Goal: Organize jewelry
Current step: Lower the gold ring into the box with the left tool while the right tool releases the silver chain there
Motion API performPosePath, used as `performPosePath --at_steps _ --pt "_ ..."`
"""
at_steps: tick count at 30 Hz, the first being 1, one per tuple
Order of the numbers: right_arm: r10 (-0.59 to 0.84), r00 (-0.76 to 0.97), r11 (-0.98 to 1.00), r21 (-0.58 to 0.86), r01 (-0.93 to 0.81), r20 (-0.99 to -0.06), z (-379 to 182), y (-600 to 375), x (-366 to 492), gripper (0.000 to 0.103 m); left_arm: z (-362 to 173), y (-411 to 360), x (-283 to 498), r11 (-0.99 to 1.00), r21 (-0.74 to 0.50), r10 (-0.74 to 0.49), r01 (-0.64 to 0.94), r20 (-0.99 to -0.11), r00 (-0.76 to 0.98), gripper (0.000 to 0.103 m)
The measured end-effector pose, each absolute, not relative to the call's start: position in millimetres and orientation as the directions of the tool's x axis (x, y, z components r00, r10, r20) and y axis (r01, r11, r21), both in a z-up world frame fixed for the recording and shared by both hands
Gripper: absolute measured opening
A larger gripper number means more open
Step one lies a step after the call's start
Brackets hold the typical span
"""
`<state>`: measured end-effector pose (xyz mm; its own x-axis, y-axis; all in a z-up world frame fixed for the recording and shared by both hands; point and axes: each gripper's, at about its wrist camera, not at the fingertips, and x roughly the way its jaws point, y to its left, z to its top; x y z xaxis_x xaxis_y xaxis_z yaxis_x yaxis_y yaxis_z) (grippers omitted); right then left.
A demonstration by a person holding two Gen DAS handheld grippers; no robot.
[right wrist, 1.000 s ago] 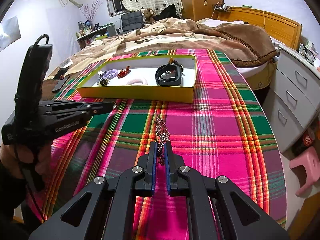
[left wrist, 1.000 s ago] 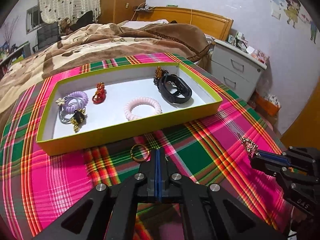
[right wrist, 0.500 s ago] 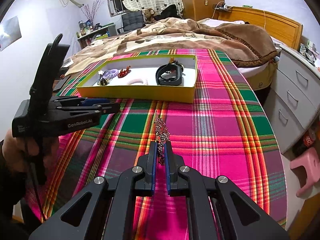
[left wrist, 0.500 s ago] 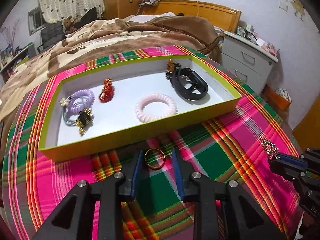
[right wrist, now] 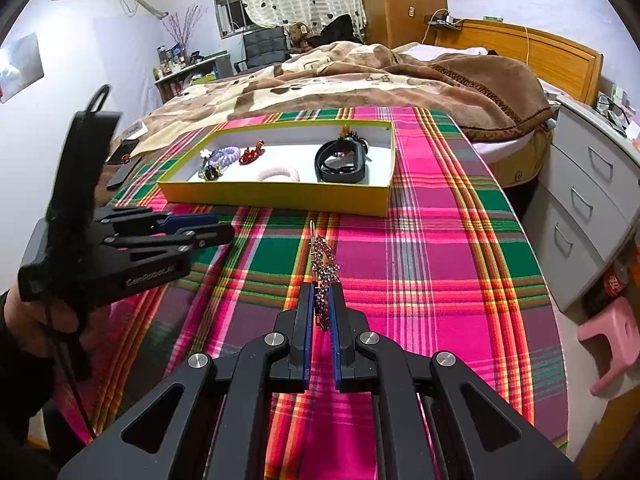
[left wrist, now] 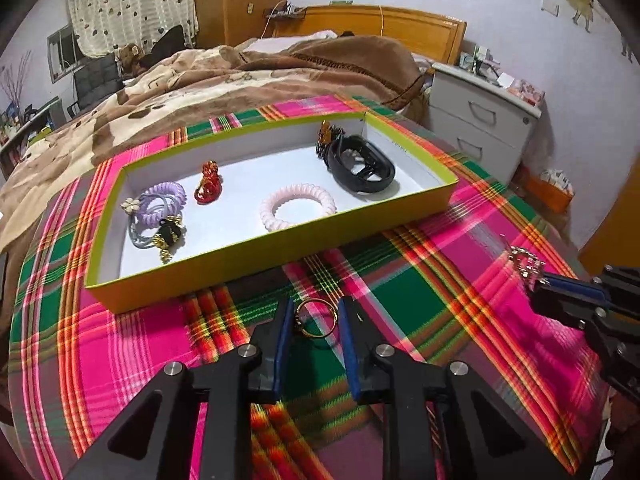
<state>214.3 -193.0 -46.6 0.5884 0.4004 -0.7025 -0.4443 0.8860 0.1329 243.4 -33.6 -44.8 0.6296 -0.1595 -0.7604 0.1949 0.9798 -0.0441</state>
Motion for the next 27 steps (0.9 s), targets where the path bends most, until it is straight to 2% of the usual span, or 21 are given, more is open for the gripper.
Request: performPosePath --at_steps 6,12,27 --pt "0.405 0.606 0.886 0.129 -0.446 -0.685 -35 -187 217 0.007 -14 -24 226 0.975 -0.091 -0.209 0.205 -0.693 0.690 0.023" --pt "0.415 0.618 0.878 0.114 -0.465 -0.668 -22 -171 231 0.007 8 -10 233 0.978 -0.089 -0.201 0.189 -0.646 0.736 0.023" --pt "0.405 0.588 0.869 0.096 -0.485 -0.700 -27 -117 315 0.007 -12 33 302 0.987 -0.080 -0.156 0.138 -0.676 0.720 0.023"
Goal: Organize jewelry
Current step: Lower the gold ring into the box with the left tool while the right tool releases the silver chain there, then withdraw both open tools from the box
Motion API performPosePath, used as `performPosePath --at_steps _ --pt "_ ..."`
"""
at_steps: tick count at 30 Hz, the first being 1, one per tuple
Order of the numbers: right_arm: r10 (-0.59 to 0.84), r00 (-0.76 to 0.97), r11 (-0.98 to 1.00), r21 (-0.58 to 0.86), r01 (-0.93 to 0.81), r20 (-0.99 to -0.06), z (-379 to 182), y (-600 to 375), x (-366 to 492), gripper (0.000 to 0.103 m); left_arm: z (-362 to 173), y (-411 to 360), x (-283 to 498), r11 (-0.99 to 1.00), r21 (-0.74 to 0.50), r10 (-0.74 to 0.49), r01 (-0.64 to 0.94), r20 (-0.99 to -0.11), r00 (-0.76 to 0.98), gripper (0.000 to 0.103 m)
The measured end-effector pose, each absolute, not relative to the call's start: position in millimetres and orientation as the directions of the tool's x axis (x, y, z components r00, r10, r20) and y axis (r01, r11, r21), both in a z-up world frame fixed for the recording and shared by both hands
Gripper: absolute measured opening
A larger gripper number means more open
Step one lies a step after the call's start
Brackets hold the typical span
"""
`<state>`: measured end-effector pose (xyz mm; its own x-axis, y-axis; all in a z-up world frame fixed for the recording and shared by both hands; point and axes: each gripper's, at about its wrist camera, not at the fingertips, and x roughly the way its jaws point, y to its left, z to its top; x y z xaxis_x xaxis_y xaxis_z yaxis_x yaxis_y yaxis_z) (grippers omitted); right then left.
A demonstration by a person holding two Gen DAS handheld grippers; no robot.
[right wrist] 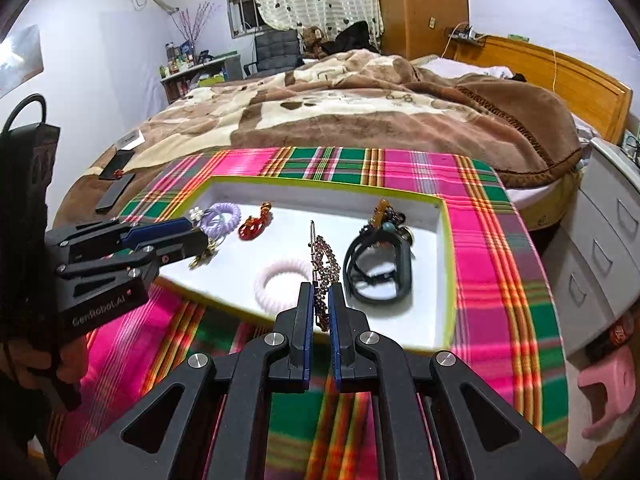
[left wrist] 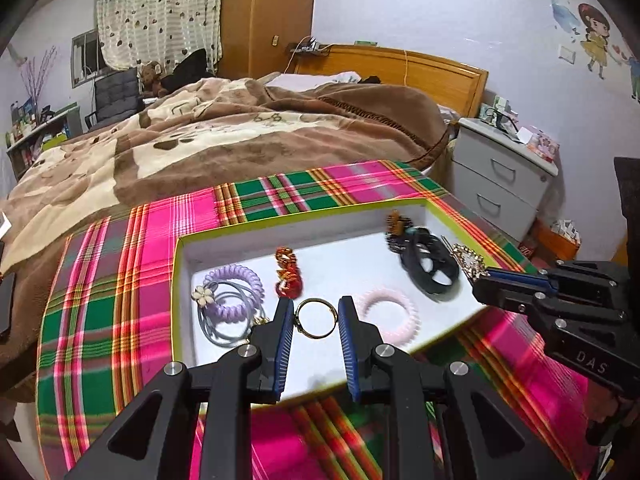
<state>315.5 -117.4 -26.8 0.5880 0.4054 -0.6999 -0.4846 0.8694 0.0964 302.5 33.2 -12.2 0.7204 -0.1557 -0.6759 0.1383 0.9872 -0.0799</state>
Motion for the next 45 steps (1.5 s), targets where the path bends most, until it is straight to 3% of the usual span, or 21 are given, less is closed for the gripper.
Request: performPosePath --at_steps 15,26,30,35,39,45 --pt "0.358 0.507 0.872 0.087 -0.482 -0.784 -61 -81 384 0.007 -43 42 353 0.988 -0.088 -0.147 0.124 -0.755 0.639 0.023" --pt "0.348 0.497 0.867 0.070 -0.494 -0.795 -62 -71 394 0.008 -51 40 359 0.988 -0.083 -0.144 0.127 -0.775 0.616 0.023" --pt "0.356 0.492 0.862 0.076 -0.501 -0.795 -61 -69 393 0.017 -50 40 360 0.989 -0.075 -0.137 0.125 -0.775 0.616 0.023" --pt "0.354 0.496 0.864 0.075 -0.497 -0.793 -60 -69 392 0.019 -49 43 359 0.989 -0.092 -0.146 0.118 -0.774 0.616 0.023" --pt "0.367 0.507 0.867 0.090 -0.489 -0.780 -54 -74 388 0.030 -47 47 354 0.988 -0.107 -0.152 0.109 -0.764 0.627 0.024" --pt "0.391 0.540 0.871 0.111 -0.478 -0.745 -40 -85 370 0.031 -37 46 336 0.989 -0.101 -0.145 0.105 -0.740 0.657 0.024"
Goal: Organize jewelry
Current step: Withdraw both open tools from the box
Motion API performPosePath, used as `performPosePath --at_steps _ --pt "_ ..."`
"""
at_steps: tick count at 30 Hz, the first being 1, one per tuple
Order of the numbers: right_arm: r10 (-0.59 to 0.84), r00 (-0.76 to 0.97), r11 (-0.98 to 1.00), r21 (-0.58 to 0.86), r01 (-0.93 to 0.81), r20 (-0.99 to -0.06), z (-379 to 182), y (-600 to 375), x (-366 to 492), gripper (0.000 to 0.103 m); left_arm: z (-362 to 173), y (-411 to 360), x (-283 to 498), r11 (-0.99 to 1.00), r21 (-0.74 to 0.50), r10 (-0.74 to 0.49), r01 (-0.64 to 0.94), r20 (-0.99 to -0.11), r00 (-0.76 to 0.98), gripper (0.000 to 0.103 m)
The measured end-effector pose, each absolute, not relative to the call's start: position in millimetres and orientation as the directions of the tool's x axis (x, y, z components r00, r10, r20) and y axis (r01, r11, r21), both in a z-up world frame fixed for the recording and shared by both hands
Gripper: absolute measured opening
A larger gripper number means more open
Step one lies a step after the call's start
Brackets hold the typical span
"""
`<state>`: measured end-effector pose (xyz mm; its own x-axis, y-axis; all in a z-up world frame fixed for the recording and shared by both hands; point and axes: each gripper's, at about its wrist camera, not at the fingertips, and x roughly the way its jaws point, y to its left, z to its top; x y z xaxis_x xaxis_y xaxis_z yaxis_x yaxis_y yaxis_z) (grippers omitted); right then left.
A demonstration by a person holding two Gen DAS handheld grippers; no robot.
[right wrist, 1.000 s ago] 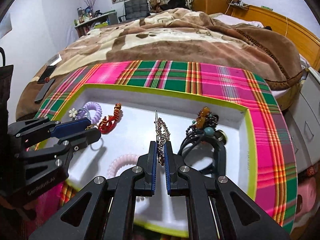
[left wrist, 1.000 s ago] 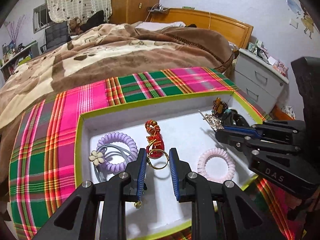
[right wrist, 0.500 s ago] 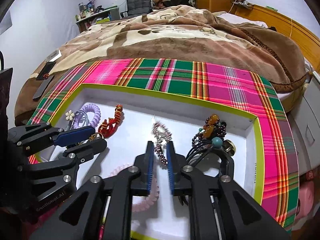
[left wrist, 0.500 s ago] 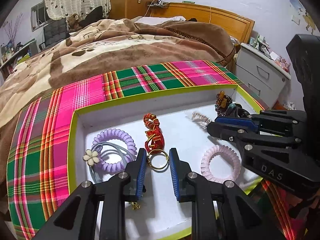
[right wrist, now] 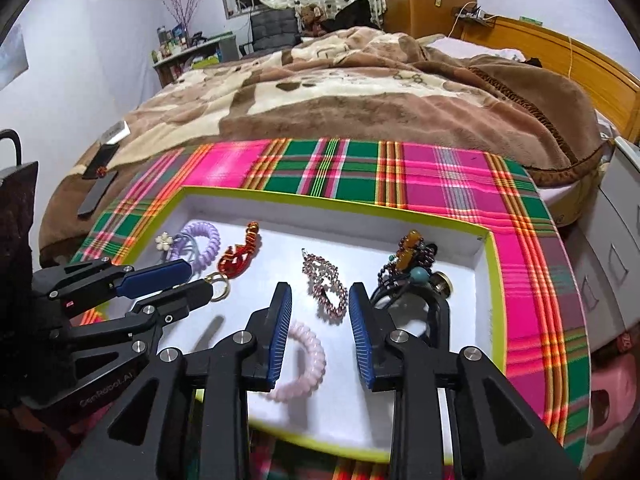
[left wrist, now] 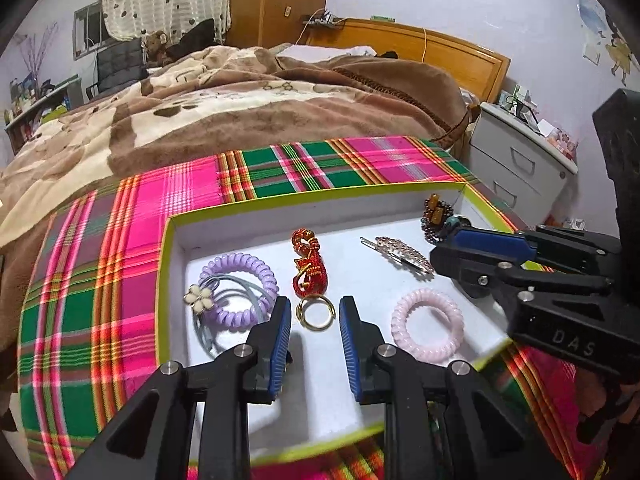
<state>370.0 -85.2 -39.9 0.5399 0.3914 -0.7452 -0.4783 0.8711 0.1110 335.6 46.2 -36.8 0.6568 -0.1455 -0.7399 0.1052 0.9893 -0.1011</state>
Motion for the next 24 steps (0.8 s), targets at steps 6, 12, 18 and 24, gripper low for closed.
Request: performPosePath --at_steps 6,12,18,24 --pt "0.399 0.586 0.878 0.110 -0.466 -0.705 -28 -101 333 0.031 -18 43 298 0.992 -0.086 -0.126 0.093 -0.696 0.706 0.024" --pt "0.401 0.636 0.887 0.106 -0.450 -0.660 -21 -119 278 0.038 -6 32 243 0.994 -0.078 -0.109 0.076 -0.651 0.752 0.024" --pt "0.391 0.683 0.896 0.084 -0.437 -0.617 -17 -133 222 0.039 0 23 191 0.996 -0.077 -0.081 0.043 -0.613 0.786 0.025" --pt "0.387 0.707 0.902 0.085 -0.423 -0.591 -21 -144 176 0.042 -3 13 139 0.998 -0.052 -0.048 0.022 -0.589 0.807 0.025"
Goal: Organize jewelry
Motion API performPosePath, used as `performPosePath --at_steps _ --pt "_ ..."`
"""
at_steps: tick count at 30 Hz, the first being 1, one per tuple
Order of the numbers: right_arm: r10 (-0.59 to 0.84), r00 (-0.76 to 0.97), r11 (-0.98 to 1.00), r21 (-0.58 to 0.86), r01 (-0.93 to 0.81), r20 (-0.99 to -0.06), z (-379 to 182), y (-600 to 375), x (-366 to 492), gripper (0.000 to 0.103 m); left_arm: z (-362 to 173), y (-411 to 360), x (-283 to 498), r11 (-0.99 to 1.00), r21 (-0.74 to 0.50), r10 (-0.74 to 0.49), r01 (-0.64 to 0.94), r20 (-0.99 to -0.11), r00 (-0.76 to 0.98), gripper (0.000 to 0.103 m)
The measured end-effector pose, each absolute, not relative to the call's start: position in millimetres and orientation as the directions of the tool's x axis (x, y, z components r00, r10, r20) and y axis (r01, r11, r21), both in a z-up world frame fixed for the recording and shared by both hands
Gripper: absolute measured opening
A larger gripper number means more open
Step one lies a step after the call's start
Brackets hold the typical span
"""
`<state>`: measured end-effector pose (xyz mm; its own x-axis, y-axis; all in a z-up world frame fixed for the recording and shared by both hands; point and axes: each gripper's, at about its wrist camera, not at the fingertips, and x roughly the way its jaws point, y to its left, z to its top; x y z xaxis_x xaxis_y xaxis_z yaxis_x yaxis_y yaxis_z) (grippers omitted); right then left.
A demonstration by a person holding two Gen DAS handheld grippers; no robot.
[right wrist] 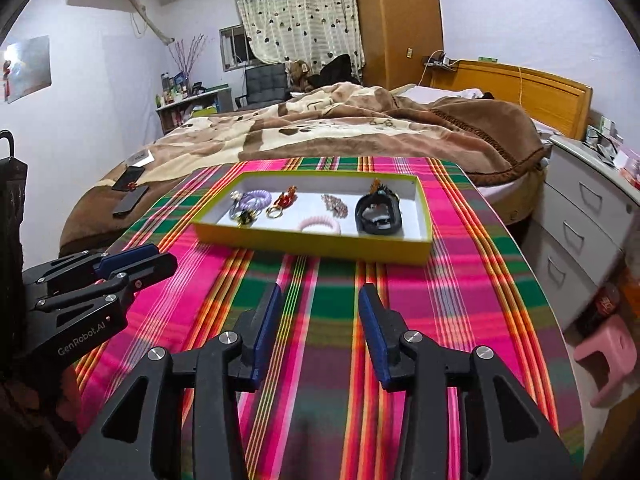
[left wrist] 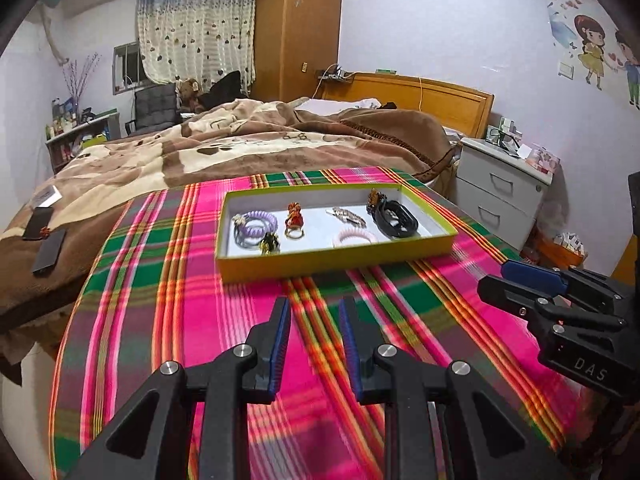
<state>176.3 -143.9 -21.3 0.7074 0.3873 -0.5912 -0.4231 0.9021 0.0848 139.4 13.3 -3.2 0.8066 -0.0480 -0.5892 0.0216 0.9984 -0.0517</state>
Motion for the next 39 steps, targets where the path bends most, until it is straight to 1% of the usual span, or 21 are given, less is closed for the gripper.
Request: performPosePath --at_steps 10,15,22,39 --pt "0.363 0.747 0.918 0.077 -0.388 -0.557 -32 -159 118 0.044 -11 9 78 0.999 -0.039 -0.017 -0.007 -0.570 0.822 0.025" --pt "0.337 0.767 0.926 0.044 -0.375 -0.546 -38 -164 98 0.045 -13 8 60 0.999 -0.045 -0.025 -0.001 -0.556 0.831 0.025" --pt "0.325 0.781 0.929 0.026 -0.369 -0.534 -37 -165 90 0.045 -11 5 53 0.999 -0.040 -0.018 -0.004 -0.525 0.851 0.025" --pt "0.324 0.774 0.929 0.029 -0.369 -0.544 -39 -165 90 0.045 -14 1 52 0.999 -0.032 -0.015 -0.003 -0.530 0.848 0.025"
